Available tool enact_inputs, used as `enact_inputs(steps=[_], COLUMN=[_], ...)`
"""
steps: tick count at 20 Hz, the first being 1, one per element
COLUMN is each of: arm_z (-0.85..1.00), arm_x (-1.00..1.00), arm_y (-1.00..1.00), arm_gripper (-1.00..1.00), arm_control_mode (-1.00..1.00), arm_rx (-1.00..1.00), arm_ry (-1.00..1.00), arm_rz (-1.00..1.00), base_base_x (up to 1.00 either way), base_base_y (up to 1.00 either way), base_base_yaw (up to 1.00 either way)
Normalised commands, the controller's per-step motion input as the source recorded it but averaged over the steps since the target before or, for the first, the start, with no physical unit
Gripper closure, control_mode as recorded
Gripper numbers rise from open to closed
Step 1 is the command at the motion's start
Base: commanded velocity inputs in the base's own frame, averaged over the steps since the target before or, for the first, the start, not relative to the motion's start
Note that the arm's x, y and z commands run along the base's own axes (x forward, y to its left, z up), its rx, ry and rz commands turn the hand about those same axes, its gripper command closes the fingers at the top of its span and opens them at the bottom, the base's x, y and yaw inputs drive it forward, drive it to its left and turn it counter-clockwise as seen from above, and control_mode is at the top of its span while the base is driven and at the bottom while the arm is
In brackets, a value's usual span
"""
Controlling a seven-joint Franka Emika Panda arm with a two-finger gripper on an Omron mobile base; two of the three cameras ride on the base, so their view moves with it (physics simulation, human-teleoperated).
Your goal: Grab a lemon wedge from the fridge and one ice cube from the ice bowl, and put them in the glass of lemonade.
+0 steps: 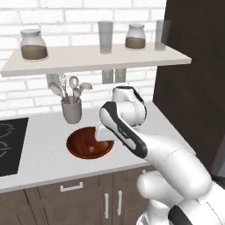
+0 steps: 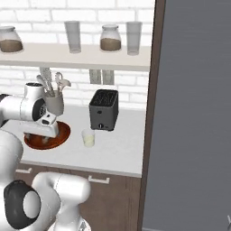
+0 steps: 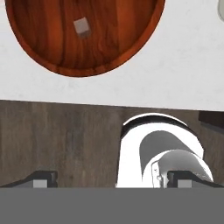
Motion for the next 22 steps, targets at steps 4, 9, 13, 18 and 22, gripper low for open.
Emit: enact_inputs(steps=[4, 9, 13, 18, 22], arm_z=[0.0, -0.41, -0.46, -0.35, -0.59], arm_x=[0.68, 0.78, 0.82, 0.58, 0.6], arm_y=[0.87, 0.55, 0.06, -0.01, 0.0], arm_gripper=[-1.0, -1.0, -1.0, -1.0, -1.0], arm_control_mode=[-1.0, -1.0, -1.0, -1.0, -1.0], arm_rx=[-0.1, -0.12, -0.01, 0.0, 0.0], arm_ry=[0.16, 0.06, 0.0, -0.07, -0.03], arm_rz=[0.0, 0.0, 0.0, -0.03, -0.02], base_base_x=[0.0, 0.0, 0.0, 0.0, 0.0], base_base_y=[0.0, 0.0, 0.0, 0.0, 0.0], base_base_yaw=[0.0, 0.0, 0.0, 0.0, 0.0])
